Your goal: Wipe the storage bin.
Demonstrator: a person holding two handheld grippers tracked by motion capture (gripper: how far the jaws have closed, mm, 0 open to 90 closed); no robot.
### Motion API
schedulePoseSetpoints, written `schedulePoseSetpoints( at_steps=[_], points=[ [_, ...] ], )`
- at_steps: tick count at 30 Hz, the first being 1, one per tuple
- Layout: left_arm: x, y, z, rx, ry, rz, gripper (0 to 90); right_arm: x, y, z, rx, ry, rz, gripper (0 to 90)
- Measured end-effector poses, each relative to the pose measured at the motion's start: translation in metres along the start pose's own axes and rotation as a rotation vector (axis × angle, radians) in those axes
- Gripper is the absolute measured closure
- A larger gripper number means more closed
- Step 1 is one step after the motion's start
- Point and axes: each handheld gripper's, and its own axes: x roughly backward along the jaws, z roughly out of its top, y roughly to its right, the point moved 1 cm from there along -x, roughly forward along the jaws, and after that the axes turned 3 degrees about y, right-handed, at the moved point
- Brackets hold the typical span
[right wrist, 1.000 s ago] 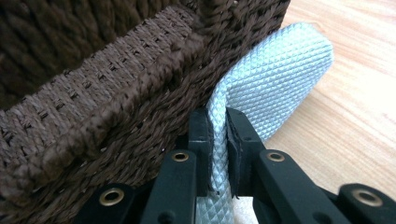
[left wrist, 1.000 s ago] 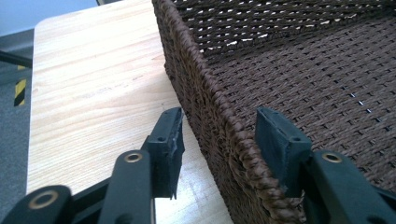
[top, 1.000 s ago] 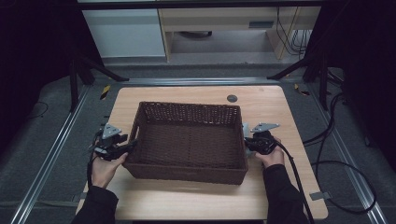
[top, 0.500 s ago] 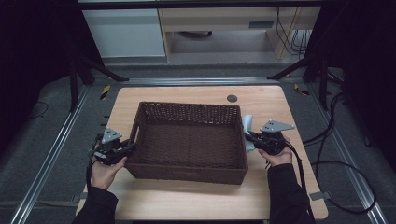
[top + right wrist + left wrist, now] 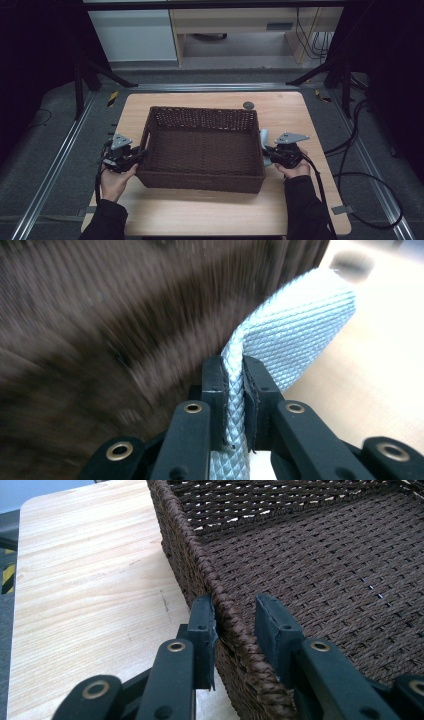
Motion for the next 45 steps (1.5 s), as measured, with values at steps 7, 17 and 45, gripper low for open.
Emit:
schedulePoseSetpoints(
  at_steps=[7, 17, 45],
  points=[
    [0.0, 0.0, 0.0, -0.013, 0.008, 0.021, 62.4, 0.017, -0.008, 0.02, 0.074, 0.072, -0.029, 82.2],
    [0.009, 0.001, -0.005, -0.022, 0.012, -0.003, 53.1, -0.001, -0.01, -0.012, 0.014, -0.05, 0.0, 82.2],
    [-0.002, 0.006, 0.0, 0.0, 0.014, 0.006, 66.2, 0.013, -0.014, -0.025, 0.008, -0.078, 0.015, 82.2]
  ],
)
